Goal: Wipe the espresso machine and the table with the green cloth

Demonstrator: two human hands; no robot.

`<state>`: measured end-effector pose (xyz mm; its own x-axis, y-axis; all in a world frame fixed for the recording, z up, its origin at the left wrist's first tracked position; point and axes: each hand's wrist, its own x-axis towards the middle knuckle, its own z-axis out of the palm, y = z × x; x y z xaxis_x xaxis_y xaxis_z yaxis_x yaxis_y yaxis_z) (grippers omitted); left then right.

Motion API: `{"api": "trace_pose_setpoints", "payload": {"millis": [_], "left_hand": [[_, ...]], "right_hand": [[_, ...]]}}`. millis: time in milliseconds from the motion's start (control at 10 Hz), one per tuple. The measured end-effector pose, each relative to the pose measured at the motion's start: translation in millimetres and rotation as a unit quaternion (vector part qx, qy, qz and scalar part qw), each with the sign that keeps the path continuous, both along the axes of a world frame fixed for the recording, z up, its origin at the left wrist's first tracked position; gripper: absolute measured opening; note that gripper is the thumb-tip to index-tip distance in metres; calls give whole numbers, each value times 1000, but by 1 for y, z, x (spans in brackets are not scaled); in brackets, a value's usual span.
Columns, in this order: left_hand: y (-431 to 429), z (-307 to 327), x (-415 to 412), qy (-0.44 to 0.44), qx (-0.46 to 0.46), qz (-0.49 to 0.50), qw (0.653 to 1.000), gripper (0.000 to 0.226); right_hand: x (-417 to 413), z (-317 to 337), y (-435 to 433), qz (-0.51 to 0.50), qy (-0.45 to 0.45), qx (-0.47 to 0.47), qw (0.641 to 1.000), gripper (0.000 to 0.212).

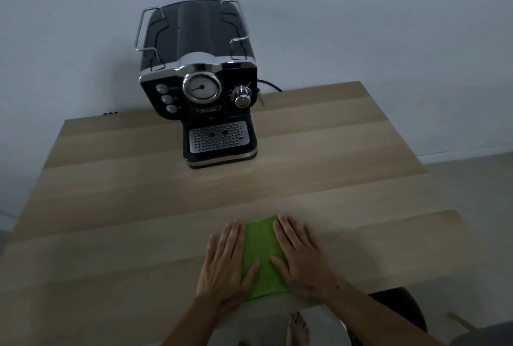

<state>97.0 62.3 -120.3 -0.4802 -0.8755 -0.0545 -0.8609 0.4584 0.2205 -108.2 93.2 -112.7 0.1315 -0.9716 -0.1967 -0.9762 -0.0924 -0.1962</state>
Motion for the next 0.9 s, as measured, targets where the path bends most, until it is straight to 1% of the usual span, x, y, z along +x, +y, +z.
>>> {"api": "trace_pose_setpoints", "payload": {"millis": [100, 200, 300, 400, 500, 600, 700, 800, 900], "left_hand": [[0, 1, 4, -10, -5, -17, 1000, 82], [3, 3, 13, 3, -5, -5, 1000, 81], [6, 4, 31, 20, -8, 36, 999, 76], [7, 4, 47, 11, -8, 53, 999, 73], [10, 2, 55, 4, -10, 55, 998, 72], [13, 0, 59, -11, -13, 50, 999, 72], [14, -1, 58, -11, -10, 59, 998, 73], [13, -6, 60, -9, -30, 55, 998, 72], [14, -8, 57, 14, -30, 62, 998, 72]], "right_hand": [[3, 3, 4, -15, -8, 19, 1000, 71], [4, 3, 5, -7, -8, 3, 1000, 71], [5, 0, 5, -9, -14, -15, 1000, 72], [6, -2, 9, -4, -17, -28, 999, 72], [7, 0, 9, -7, -19, -21, 1000, 72], [6, -3, 8, 4, -2, -44, 999, 72], [7, 2, 5, 0, -13, -14, 1000, 73], [4, 20, -2, -33, -125, -49, 990, 78], [0, 84, -12, -120, -291, -80, 946, 70]]}}
